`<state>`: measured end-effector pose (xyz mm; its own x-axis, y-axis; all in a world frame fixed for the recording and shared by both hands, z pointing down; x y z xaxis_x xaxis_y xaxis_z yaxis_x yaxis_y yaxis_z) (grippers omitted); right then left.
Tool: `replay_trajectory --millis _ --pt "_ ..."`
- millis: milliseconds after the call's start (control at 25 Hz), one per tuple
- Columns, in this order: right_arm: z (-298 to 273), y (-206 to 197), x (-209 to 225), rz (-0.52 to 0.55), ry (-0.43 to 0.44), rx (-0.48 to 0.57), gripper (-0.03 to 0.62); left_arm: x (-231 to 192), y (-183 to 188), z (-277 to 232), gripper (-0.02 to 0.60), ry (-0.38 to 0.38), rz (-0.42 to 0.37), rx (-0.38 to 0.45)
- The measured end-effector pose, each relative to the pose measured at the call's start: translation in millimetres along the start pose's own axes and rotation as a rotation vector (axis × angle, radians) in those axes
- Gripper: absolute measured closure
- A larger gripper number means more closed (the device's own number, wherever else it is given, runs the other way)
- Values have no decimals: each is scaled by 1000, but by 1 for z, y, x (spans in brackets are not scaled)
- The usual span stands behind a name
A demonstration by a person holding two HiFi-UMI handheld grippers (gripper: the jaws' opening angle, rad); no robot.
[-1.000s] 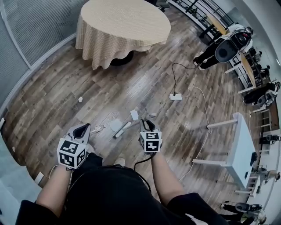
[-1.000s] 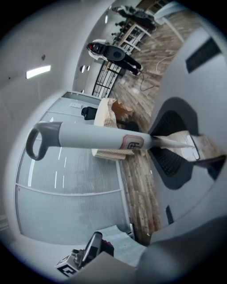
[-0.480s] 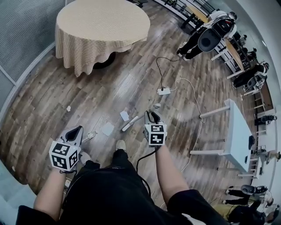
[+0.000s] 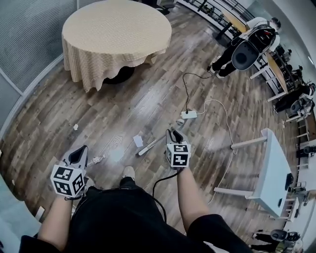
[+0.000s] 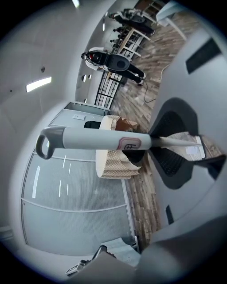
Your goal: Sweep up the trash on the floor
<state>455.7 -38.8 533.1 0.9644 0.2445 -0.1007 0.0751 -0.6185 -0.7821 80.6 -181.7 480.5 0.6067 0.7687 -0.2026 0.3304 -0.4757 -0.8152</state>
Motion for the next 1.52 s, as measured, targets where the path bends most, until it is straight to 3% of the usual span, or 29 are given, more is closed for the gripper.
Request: replay_trajectory --millis 200,320,560,760,960,1240,1520 --pt "-24 -10 32 87 133 -7 507 36 17 -22 586 39 41 64" --pt "-42 -18 32 188 240 -33 507 54 17 -32 587 47 16 45" --pt "-75 -10 21 291 332 -15 507 62 14 -34 586 88 -2 25" --pt "-91 0 -21 388 454 -10 507 51 8 -19 586 147 -6 13" --pt "-96 3 -80 494 595 -12 507 33 3 -1 586 215 39 29" --pt "-99 14 -154 567 732 -13 508 8 -19 22 587 281 122 33" --pt "-96 27 -234 579 813 -8 507 -32 -28 49 586 324 161 41"
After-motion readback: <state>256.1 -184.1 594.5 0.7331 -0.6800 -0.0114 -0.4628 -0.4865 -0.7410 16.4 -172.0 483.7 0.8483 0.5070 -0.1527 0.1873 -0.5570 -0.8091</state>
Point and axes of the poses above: the fingertips, and each gripper's own axes: z backward along the fingers, x to its right, y out of its top, the point moved 5 cm from there along z, backward along the fingers, and after that the axes turned 5 degrees about y, right-handed, at the moved point
